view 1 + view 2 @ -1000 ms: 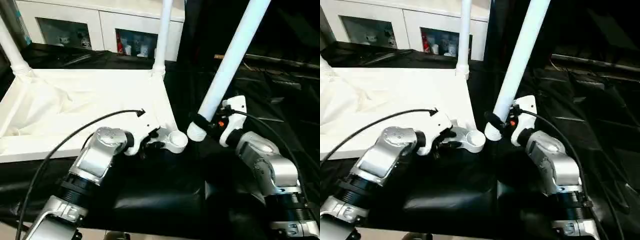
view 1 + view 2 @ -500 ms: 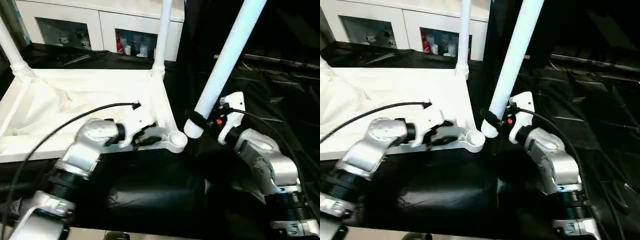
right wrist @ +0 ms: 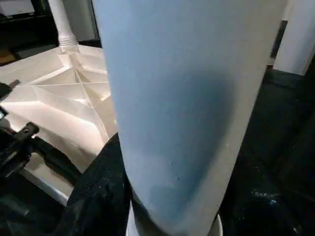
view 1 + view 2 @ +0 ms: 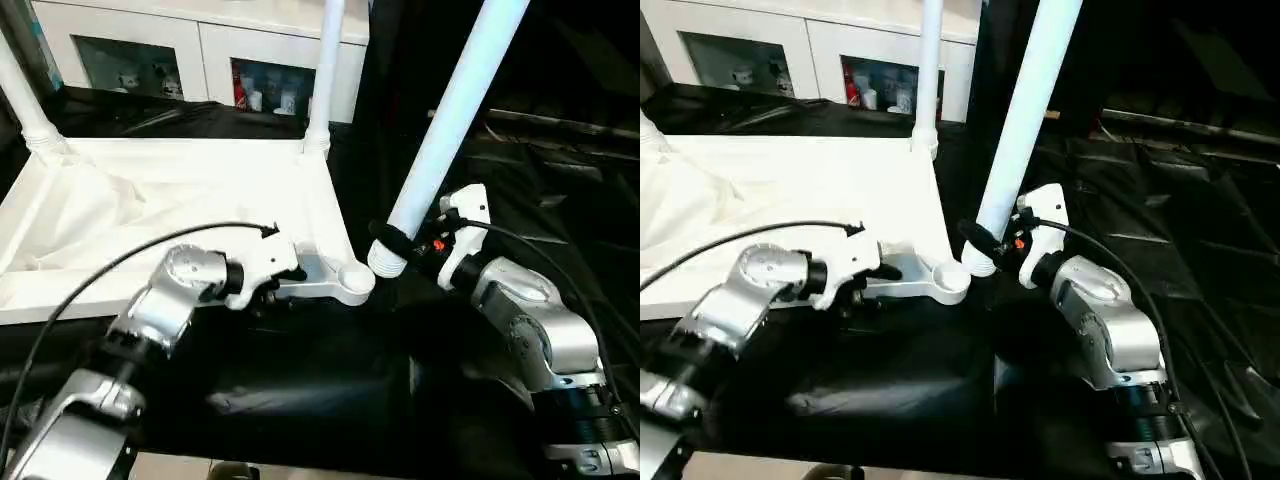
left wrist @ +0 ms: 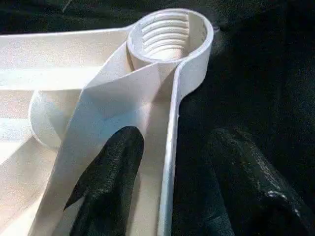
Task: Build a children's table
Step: Insert table leg to table base
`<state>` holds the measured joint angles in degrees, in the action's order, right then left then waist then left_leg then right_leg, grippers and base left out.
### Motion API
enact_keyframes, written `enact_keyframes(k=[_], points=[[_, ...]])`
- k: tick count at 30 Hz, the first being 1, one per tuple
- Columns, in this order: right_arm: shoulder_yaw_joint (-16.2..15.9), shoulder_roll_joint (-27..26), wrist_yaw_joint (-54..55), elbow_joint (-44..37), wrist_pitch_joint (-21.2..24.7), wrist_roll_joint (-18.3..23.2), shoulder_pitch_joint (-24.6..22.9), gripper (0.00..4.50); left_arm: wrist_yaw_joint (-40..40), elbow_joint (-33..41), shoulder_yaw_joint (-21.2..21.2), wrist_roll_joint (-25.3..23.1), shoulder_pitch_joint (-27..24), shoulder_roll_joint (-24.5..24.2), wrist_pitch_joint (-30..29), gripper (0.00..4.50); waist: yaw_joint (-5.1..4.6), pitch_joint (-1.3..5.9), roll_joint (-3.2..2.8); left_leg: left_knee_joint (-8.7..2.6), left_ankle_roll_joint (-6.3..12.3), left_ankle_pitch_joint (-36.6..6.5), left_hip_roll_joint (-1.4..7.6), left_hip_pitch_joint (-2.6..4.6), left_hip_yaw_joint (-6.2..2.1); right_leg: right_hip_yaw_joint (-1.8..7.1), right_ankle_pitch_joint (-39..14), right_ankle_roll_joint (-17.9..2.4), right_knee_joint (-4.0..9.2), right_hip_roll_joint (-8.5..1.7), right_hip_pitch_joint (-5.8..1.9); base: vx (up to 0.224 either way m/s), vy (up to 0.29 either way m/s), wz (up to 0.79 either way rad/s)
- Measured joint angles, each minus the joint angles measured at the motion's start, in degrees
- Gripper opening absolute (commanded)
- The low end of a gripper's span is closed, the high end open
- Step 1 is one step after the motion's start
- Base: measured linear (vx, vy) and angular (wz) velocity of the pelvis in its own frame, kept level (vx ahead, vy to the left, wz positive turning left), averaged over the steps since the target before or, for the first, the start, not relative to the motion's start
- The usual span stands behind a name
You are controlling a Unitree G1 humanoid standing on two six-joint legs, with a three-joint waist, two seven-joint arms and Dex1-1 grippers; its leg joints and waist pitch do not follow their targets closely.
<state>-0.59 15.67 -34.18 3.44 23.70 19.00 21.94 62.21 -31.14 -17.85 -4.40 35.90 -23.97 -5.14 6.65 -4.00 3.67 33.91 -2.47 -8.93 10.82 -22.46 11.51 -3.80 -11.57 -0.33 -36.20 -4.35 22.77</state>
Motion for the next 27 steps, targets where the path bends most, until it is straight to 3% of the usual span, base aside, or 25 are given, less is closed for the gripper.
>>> enact_keyframes(k=[12,27], points=[[0.01,0.47,-0.61,-0.61,0.94,0.13,-1.45,1.91,2.48,-7.07,0.06,0.22,3.06,0.01,4.36,1.27,-0.03,0.0,0.0,0.0,-0.01,0.01,0.0,0.06,0.0,0.0,0.07,-0.06,-0.02,0.0,-0.02,0.0,0.0,0.0],[-0.02,0.79,-1.32,-1.06,1.36,0.58,-1.43,1.91,4.35,-8.56,0.15,0.33,3.17,-1.02,6.28,0.05,-0.34,0.07,0.11,-0.01,-0.02,0.01,0.01,0.25,0.0,0.01,0.07,-0.06,-0.03,0.0,-0.14,0.0,0.0,0.0]])
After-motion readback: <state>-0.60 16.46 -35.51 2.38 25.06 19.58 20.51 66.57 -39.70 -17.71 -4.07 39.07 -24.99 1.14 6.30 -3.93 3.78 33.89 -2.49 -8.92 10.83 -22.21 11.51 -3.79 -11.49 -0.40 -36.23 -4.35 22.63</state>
